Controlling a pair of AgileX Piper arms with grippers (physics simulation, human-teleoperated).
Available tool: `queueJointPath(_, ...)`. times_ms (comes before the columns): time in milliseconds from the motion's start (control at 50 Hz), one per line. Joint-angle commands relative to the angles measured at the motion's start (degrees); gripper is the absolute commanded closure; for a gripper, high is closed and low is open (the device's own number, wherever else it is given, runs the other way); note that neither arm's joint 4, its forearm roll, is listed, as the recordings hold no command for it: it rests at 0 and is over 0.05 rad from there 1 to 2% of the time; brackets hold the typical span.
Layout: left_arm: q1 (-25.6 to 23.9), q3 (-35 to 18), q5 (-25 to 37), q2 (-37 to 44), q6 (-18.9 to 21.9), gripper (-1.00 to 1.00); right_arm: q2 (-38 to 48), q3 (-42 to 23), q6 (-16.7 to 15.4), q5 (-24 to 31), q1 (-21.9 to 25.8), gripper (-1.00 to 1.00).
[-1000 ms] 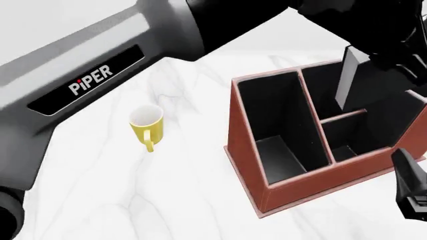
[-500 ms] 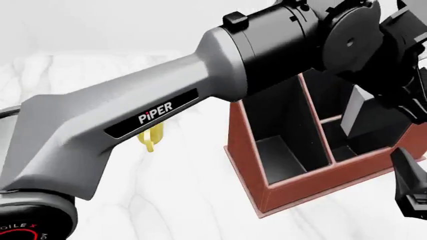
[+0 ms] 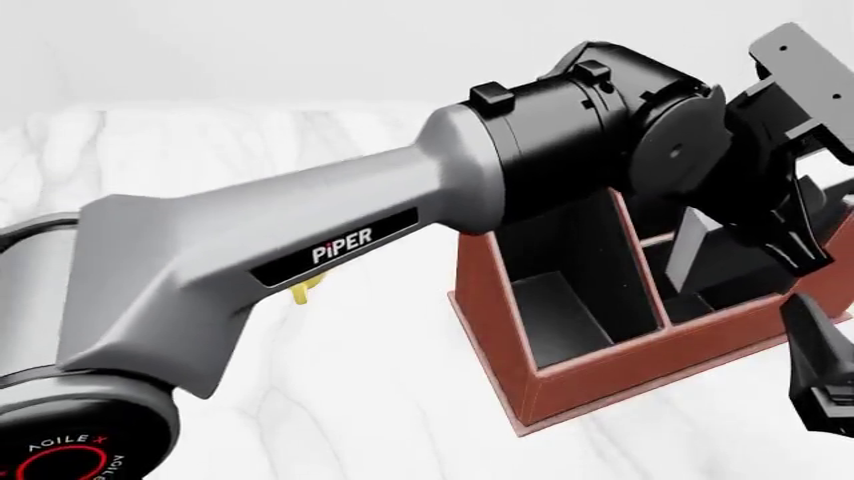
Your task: Pick up the book and place it in the back compartment of the caddy.
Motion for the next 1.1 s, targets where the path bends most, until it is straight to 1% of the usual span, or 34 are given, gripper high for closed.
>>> queueJointPath(20, 0.56, 0.94, -2.49, -0.01, 0.63, 1.00, 0.15, 0.00, 0.10, -0.09, -0.05, -1.00)
queueJointPath(100, 0.84, 1.55, -3.31, 0.45, 0.91, 1.00, 0.40, 0.01, 0.13, -0.29, -0.08, -1.00)
queueJointPath(280, 0.30, 2.85, -5.38, 0.74, 0.17, 1.00, 0.64, 0.01, 0.32, -0.39, -0.20, -1.00)
queueJointPath(520, 0.59, 2.91, -6.51, 2.39, 0.15, 1.00, 1.49, 0.02, 0.50, -1.06, -0.17, -1.00)
queueJointPath(740, 1.16, 1.85, -6.80, 3.57, 0.49, 1.00, 2.75, 0.02, 0.71, -2.10, -0.20, -1.00)
queueJointPath(800, 0.90, 2.12, -7.19, 3.49, 0.24, 1.00, 3.04, 0.02, 0.79, -2.35, -0.23, -1.00)
queueJointPath(840, 0.88, 1.09, -6.21, 4.21, -0.33, 1.00, 3.20, 0.02, 0.75, -2.50, -0.23, -1.00)
queueJointPath(880, 1.00, 1.43, -6.74, 4.38, 0.50, 1.00, 3.58, 0.02, 0.73, -2.85, -0.22, -1.00)
queueJointPath(960, 1.07, 0.60, -6.59, 4.90, 0.47, 1.00, 4.01, 0.02, 0.78, -3.21, -0.21, -1.00)
queueJointPath(1080, 1.00, 0.72, -6.90, 5.53, 0.43, 1.00, 5.12, -0.03, 0.91, -4.14, -0.26, -1.00)
queueJointPath(1100, 1.18, 0.91, -7.24, 5.61, 1.02, 1.00, 5.23, -0.03, 0.96, -4.25, -0.27, -1.00)
